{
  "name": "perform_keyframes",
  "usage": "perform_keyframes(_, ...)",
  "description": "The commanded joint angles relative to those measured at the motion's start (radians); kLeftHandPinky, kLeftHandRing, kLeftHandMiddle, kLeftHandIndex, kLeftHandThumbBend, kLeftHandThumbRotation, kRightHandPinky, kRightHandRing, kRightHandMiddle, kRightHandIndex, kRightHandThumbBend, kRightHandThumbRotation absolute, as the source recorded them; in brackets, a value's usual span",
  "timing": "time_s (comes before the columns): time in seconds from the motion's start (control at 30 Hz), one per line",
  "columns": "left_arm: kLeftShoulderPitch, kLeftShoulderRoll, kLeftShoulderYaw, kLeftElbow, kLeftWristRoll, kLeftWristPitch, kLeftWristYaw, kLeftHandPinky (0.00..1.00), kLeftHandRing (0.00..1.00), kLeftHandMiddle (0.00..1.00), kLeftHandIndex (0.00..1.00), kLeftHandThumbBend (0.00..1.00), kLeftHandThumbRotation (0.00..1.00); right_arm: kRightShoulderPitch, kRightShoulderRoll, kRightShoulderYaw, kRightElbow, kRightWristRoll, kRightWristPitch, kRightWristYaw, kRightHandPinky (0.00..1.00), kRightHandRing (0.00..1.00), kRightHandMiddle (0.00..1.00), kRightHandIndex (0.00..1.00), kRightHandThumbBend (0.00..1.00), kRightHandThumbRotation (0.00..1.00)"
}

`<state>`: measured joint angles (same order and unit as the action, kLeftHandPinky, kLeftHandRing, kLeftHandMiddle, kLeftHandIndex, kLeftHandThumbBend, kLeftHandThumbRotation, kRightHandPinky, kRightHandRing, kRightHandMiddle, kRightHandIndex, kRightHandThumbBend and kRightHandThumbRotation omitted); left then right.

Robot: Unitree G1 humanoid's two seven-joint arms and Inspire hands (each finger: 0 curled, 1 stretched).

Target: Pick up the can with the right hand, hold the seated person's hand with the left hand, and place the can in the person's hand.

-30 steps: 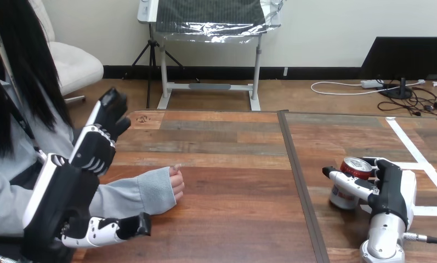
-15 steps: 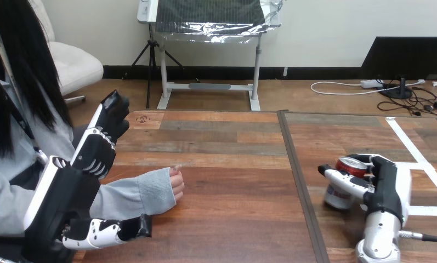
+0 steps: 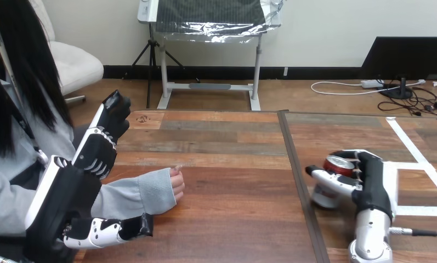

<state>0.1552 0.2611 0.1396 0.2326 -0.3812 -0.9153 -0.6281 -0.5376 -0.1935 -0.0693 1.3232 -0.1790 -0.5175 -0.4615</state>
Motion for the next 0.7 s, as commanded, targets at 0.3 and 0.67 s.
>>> perform_keyframes(0.3, -0.015, 0.021, 0.013, -0.057, 0.061, 0.035, 0.051, 1.0, 1.0, 1.0, 1.0, 1.0, 0.47, -0.086, -0.002, 0.028, -0.054, -0.031, -0.056, -0.006, 0.38, 0.44, 0.51, 0.53, 0.82, 0.0)
perform_keyframes(0.67, -0.015, 0.025, 0.014, -0.056, 0.092, 0.04, 0.075, 1.0, 1.0, 1.0, 1.0, 1.0, 0.46, -0.101, -0.001, 0.046, -0.05, -0.048, -0.063, 0.001, 0.37, 0.44, 0.5, 0.53, 0.82, 0.0)
